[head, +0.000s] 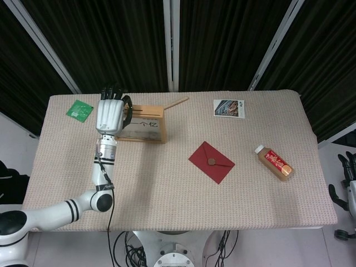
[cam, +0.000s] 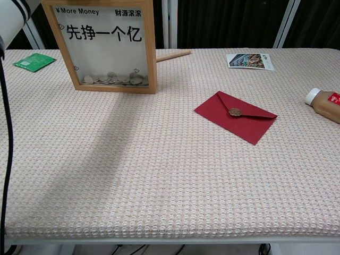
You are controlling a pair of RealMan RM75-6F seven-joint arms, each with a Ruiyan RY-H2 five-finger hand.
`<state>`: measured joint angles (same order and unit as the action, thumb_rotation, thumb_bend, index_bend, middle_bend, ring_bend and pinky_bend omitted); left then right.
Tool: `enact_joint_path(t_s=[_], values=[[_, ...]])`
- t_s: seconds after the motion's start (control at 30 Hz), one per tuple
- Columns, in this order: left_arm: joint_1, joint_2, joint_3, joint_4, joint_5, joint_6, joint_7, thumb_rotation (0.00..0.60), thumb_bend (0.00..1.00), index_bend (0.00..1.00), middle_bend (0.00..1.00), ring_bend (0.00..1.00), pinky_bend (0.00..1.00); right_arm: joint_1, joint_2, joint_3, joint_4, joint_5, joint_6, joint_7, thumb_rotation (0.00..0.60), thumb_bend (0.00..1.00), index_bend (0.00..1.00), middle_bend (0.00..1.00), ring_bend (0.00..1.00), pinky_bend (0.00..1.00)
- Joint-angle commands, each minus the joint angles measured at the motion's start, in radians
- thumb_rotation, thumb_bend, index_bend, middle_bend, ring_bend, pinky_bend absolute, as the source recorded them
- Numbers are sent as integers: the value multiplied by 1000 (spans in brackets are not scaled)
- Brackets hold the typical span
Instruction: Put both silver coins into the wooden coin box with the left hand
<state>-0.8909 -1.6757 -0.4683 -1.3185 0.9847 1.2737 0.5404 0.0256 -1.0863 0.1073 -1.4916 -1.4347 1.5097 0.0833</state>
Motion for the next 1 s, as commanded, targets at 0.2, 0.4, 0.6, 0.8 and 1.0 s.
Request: enact_joint_path(t_s=[0.2, 0.4, 0.6, 0.8, 1.0], values=[[-2, -2, 6, 1, -12, 4, 8, 600, 498, 643, 254, 77, 78, 3, -2, -1, 0, -2, -4, -3, 600, 359, 0, 0, 0, 0], [-3, -8, 10, 14, -27, 0, 9, 600, 498, 643, 254, 77, 77, 0, 0, -1, 3, 0, -1, 1, 600, 358, 0, 0, 0, 0], [-5, -12, 13, 20, -33, -3, 8, 600, 498, 631, 254, 77, 77, -1, 0, 0, 6, 2, 0, 5, 600, 359, 0, 0, 0, 0], [-3, -5, 20, 11, -35, -14, -2, 600, 497, 304, 251, 77, 75, -1, -2, 0, 6, 2, 0, 3, 600, 359, 0, 0, 0, 0], [0, 6, 21, -5, -21, -4, -13, 600, 493, 141, 249, 77, 74, -1, -1, 1, 3, 2, 2, 0, 600, 359, 0, 0, 0, 0]])
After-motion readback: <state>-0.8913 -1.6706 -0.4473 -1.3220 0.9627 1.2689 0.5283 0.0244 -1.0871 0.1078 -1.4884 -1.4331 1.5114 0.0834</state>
